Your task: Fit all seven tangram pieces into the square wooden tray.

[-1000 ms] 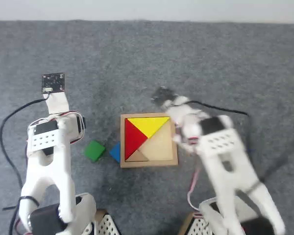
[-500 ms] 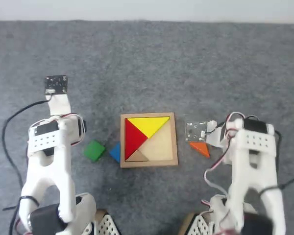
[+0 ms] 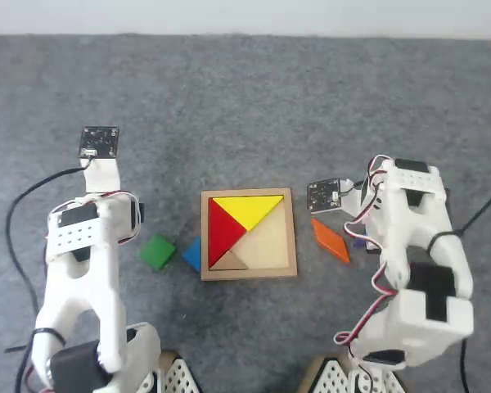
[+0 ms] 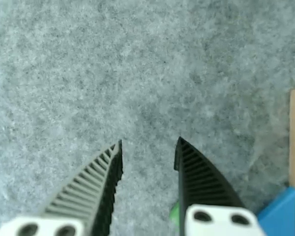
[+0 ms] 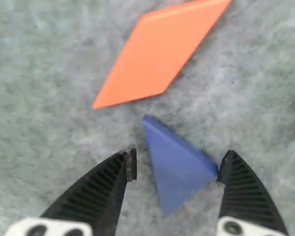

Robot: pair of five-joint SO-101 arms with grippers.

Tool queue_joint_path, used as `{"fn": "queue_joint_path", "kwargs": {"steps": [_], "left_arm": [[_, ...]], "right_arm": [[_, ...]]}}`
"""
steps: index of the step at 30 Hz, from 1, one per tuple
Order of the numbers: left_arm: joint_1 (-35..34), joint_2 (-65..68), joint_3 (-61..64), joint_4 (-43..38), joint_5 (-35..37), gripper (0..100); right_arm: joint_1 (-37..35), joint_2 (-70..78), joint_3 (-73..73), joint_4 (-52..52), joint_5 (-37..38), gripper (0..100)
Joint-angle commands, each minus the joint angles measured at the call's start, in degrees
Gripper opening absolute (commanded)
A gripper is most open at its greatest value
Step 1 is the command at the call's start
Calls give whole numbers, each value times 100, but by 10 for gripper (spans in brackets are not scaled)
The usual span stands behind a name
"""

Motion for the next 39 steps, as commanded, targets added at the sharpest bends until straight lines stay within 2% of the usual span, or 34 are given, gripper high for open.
{"fn": "queue_joint_path", "kwargs": {"steps": [1, 19, 22, 27, 39], "left_arm": [[44, -18, -40, 0, -62, 173], [44, -18, 22, -88, -62, 174], [44, -18, 22, -88, -62, 174], [44, -18, 22, -88, -62, 174], [44, -18, 22, -88, -62, 174]], "right_arm": [[145, 154, -308, -224, 44, 278], [347, -13, 404, -1156, -167, 276], [347, -22, 413, -1226, -176, 215], [382, -22, 413, -1596, -633, 75], [418, -356, 387, -1604, -1547, 98]]}}
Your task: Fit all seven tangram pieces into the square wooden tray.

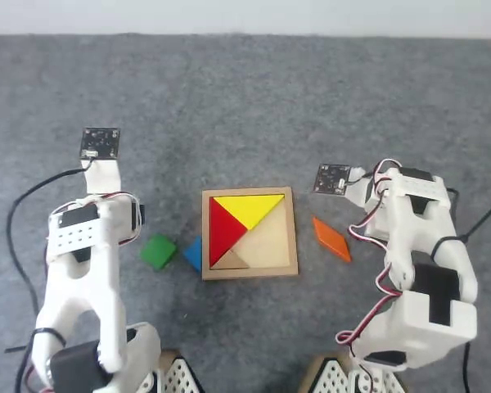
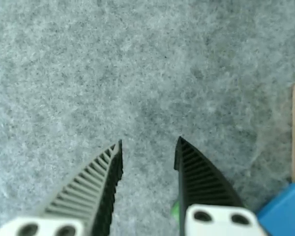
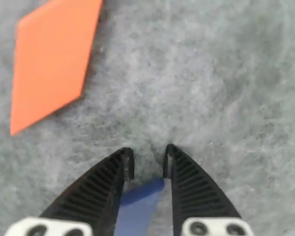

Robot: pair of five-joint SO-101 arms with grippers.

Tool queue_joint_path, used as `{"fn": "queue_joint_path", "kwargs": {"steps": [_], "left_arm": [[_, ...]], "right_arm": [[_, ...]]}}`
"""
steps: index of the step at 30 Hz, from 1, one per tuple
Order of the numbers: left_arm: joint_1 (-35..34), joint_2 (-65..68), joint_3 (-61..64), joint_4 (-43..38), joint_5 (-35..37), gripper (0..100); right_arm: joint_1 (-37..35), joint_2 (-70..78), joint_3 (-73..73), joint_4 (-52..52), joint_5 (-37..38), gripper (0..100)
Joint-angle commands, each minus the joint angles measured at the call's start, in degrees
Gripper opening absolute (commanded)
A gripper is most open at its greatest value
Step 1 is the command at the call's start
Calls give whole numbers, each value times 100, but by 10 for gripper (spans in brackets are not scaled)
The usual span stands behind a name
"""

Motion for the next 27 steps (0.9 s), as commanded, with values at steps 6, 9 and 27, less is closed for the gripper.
{"fn": "queue_joint_path", "kwargs": {"steps": [6, 9, 27], "left_arm": [[44, -18, -31, -88, -62, 174], [44, -18, -31, -105, -62, 174], [246, -18, -31, -114, -18, 174]], "right_arm": [[145, -1437, -132, -13, -1714, 185], [180, -2114, -141, 374, -2426, 247], [1367, -4576, 3042, 541, -2286, 273]]}}
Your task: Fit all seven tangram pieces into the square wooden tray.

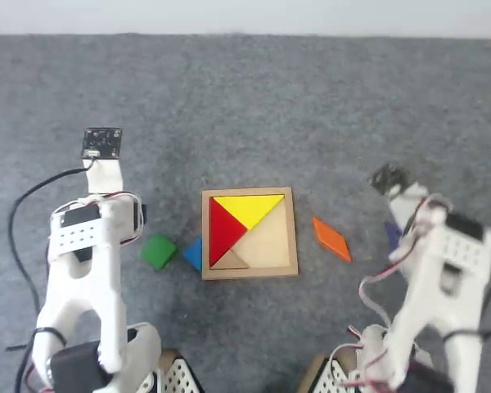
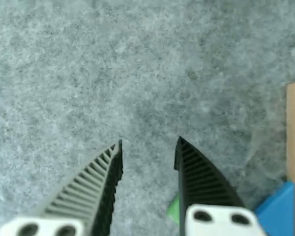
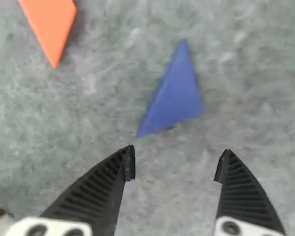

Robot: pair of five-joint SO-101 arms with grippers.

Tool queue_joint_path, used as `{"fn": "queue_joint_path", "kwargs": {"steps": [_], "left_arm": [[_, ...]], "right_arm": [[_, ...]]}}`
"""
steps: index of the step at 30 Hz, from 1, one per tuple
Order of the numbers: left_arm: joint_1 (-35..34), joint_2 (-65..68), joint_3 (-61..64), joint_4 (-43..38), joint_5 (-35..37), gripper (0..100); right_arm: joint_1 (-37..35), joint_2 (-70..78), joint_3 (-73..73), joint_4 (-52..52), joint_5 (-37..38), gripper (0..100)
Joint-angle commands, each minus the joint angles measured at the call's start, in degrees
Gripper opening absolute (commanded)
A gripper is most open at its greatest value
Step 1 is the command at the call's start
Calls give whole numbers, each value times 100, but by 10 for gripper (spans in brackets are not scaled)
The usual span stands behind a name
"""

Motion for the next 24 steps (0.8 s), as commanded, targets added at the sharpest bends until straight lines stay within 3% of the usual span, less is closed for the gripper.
{"fn": "queue_joint_path", "kwargs": {"steps": [1, 5, 12, 15, 19, 24], "left_arm": [[167, -18, -31, -114, -26, 174], [167, -18, 110, -343, -18, 174], [167, -18, 136, -378, 281, 174], [167, -18, 136, -387, 299, 174], [167, -18, 136, -396, 299, 174], [167, -18, 136, -396, 290, 174]], "right_arm": [[-57, -963, 1011, -637, 35, 273], [-356, -646, 826, -796, -695, 273], [-400, 901, 343, -2026, -826, 273], [-391, 1780, -114, -2396, -1354, 273], [-418, 2589, -985, -2088, -2057, 270], [-585, 2932, -1354, -1833, -2119, 270]]}}
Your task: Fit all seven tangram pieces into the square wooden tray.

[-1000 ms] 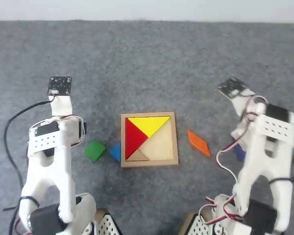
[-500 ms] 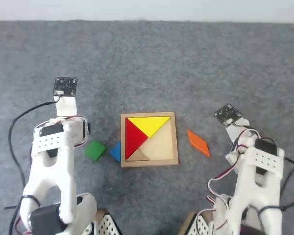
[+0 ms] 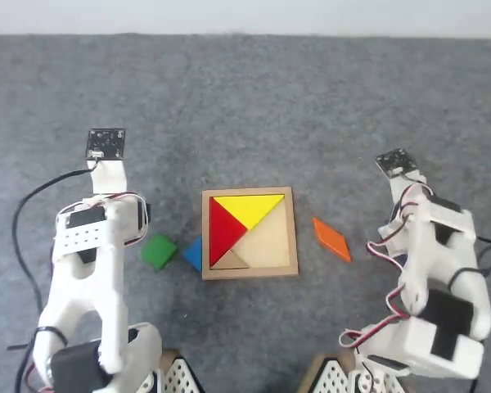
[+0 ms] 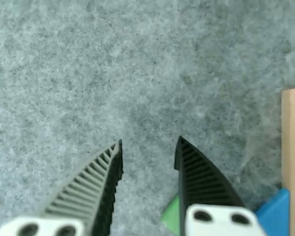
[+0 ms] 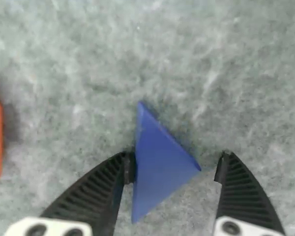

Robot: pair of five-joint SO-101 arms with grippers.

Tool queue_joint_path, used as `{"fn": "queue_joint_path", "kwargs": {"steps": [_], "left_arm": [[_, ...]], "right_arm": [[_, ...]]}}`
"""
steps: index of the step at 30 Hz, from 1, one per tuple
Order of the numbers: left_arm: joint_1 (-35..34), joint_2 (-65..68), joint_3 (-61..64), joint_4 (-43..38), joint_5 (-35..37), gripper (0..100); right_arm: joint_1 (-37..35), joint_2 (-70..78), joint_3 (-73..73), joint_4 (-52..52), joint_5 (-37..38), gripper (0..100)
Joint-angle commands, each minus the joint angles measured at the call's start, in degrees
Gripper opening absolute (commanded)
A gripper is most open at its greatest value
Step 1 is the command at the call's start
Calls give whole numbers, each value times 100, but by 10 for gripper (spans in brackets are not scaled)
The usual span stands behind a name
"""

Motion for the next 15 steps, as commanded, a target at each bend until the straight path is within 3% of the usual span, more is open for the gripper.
{"fn": "queue_joint_path", "kwargs": {"steps": [1, 8, 15], "left_arm": [[53, -18, -31, -114, 53, 174], [53, -18, -31, -105, 44, 174], [53, -18, -31, -97, 44, 174]], "right_arm": [[-180, 145, -475, 13, -114, 270], [-163, 180, -571, 48, -114, 267], [-163, 189, -580, 171, -132, 152]]}}
